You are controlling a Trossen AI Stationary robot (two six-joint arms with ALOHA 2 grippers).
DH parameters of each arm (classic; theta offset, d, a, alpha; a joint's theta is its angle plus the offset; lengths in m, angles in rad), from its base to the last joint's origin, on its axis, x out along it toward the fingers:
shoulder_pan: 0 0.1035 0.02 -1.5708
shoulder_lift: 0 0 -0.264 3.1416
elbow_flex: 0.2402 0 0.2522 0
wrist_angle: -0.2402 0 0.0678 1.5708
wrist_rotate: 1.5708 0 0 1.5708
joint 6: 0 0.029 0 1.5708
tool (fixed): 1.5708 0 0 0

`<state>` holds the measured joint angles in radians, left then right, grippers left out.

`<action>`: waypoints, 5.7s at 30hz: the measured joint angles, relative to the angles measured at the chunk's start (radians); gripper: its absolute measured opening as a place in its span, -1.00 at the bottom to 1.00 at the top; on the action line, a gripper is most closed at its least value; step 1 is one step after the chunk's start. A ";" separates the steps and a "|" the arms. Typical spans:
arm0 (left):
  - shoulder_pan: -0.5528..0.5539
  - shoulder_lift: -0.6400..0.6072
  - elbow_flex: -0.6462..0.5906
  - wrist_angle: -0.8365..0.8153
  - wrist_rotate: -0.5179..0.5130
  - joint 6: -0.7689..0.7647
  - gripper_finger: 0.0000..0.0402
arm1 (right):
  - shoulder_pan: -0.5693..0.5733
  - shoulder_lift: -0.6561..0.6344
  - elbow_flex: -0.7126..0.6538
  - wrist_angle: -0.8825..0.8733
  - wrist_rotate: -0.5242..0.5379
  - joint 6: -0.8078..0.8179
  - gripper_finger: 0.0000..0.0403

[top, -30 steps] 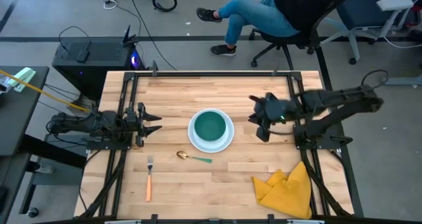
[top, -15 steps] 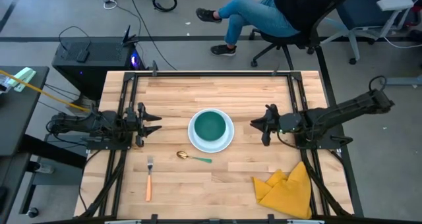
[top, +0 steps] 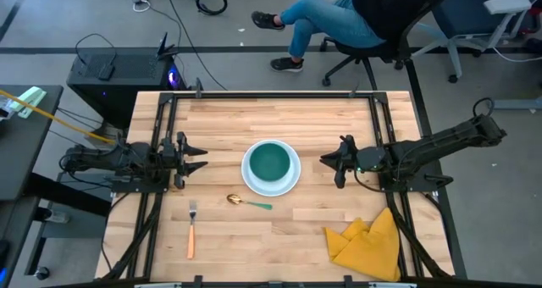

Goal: Set table place
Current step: Put the orange fork on the left of the white plate

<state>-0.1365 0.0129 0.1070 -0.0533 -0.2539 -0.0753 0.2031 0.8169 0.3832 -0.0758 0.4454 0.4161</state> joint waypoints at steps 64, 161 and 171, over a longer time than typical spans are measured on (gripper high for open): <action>-0.254 0.865 0.650 -0.896 0.301 -1.504 -0.14 | 0.000 0.000 0.001 -0.002 -0.001 0.000 -0.68; -0.702 1.533 0.709 -0.601 0.243 -2.218 -0.80 | 0.000 -0.001 0.001 -0.004 -0.001 0.000 -0.68; -0.578 1.532 0.965 -0.779 0.187 -1.948 -0.80 | 0.000 -0.001 0.001 -0.004 -0.001 0.000 -0.68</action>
<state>-0.7145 1.5446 1.0715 -0.8327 -0.0669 -2.0232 0.2031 0.8162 0.3843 -0.0803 0.4442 0.4160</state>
